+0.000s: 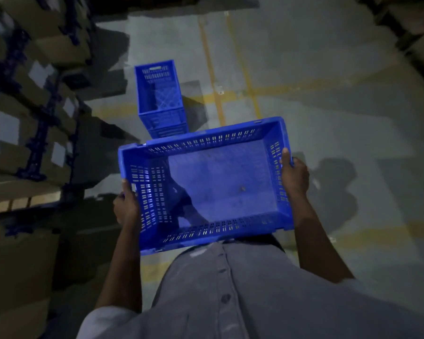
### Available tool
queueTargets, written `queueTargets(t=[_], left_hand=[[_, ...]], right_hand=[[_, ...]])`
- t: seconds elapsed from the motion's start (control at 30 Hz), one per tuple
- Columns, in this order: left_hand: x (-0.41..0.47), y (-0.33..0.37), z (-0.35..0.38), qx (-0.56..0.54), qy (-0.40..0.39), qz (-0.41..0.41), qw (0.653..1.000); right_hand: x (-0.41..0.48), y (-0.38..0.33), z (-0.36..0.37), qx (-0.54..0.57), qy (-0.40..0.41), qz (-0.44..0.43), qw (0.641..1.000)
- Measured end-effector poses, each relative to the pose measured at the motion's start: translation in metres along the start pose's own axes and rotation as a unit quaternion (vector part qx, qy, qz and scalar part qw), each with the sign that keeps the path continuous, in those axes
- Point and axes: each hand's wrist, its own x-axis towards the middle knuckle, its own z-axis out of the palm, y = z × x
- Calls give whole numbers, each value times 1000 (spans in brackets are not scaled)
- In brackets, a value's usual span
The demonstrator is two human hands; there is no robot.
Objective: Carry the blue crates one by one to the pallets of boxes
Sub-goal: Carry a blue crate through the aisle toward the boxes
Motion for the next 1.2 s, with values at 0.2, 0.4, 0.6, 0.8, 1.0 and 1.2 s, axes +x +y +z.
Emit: queueTargets(t=[0.2,0.4,0.6,0.8,1.0,1.2], left_hand=[[34,104,77,-8,-9,56,998],[86,179,165,15,30,30,999],[119,234,227,-14,88,-17,996],[154,324,255,-55,163,-21,985],[225,368,285,-81,203,-60,974],[306,419,306,-108,223,-138,959]], right_hand=[[122,-75,40,29,-18,4,999],[272,-163,78,-2,-68,-34,997],[396,-289,111,-46,-111,-111,987],[476,-403,182,-42,-148,-164,974],[530,-488,276,-56,-204,-194,958],[572,-585,366,-73,-247,-221,941]])
